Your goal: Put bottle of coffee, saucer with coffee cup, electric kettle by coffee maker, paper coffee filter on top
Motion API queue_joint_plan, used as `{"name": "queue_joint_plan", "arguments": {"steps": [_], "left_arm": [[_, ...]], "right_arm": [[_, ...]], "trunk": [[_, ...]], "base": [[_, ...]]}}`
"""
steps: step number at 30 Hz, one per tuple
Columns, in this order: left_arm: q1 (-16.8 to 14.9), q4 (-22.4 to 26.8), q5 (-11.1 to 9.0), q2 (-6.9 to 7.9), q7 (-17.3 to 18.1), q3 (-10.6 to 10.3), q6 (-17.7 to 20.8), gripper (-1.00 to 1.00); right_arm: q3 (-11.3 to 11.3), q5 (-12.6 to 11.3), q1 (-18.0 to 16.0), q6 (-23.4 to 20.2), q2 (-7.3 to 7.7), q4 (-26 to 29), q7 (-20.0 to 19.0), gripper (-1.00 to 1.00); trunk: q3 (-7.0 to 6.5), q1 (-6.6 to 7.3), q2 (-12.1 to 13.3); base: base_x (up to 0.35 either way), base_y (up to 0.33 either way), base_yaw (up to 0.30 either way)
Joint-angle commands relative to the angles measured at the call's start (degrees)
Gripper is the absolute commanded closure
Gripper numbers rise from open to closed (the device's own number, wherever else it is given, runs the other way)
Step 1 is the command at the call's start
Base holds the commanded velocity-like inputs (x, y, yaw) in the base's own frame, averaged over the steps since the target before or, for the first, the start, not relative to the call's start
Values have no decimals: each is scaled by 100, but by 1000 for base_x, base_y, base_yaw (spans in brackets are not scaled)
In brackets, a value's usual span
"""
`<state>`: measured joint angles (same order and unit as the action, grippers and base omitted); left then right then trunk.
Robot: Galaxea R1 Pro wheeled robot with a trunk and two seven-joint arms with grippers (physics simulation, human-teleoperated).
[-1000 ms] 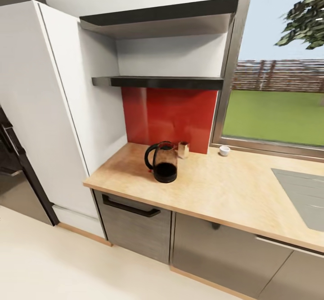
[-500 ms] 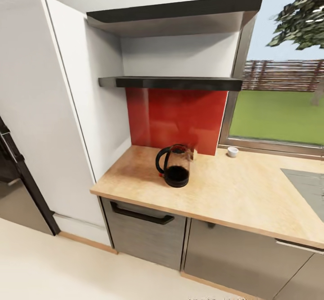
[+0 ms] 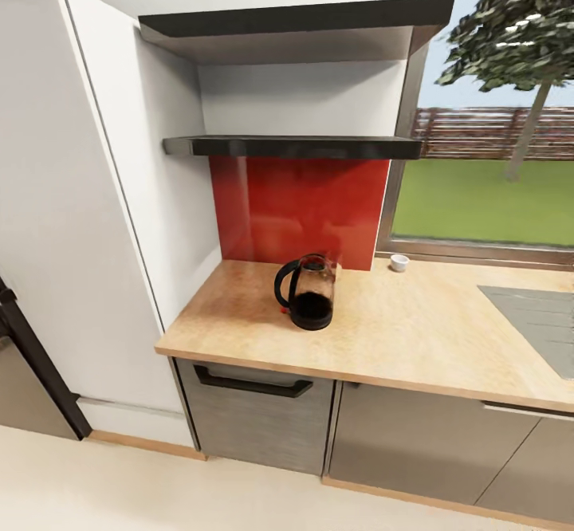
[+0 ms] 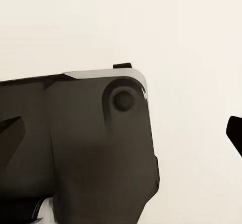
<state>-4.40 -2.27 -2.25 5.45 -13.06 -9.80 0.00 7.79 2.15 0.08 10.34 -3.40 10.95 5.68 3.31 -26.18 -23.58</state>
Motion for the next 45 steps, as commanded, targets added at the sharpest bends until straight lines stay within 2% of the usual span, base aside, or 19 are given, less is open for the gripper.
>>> {"name": "queue_joint_plan", "arguments": {"steps": [1, 15, 21, 30, 40, 43, 45], "left_arm": [[-8, -11, -21, 0, -10, -51, 0, -100], [25, -23, 32, 9, -4, -88, -2, -100], [27, -27, 26, 71, -4, -78, 0, -100], [27, -21, 30, 81, -4, -83, 0, -100], [27, -20, 31, 96, -7, -76, 5, -100], [27, -20, 32, 101, -10, -81, 8, -100], [27, -20, 32, 112, -12, -80, 9, -100]], "right_arm": [[38, 22, 1, 12, -4, 12, 4, -100], [14, 52, 1, 21, -11, 12, -5, -100], [23, 31, 1, 27, -12, 12, 3, -100], [29, 23, 1, 12, -12, 13, 2, -100], [27, 22, 1, 24, -12, 32, 3, -100], [18, 28, 1, 34, -13, 161, -3, -100], [11, 30, 1, 37, -19, 719, -5, -100]], "trunk": [[11, -3, -11], [11, -3, -11], [11, -3, -11], [11, -3, -11], [11, -3, -11], [11, -3, -11], [11, -3, -11]], "base": [[0, 9, -6], [0, 1, -1], [0, 34, 0], [-38, 255, -156], [-194, 259, -184], [-136, 136, -15], [-23, 23, -2]]}}
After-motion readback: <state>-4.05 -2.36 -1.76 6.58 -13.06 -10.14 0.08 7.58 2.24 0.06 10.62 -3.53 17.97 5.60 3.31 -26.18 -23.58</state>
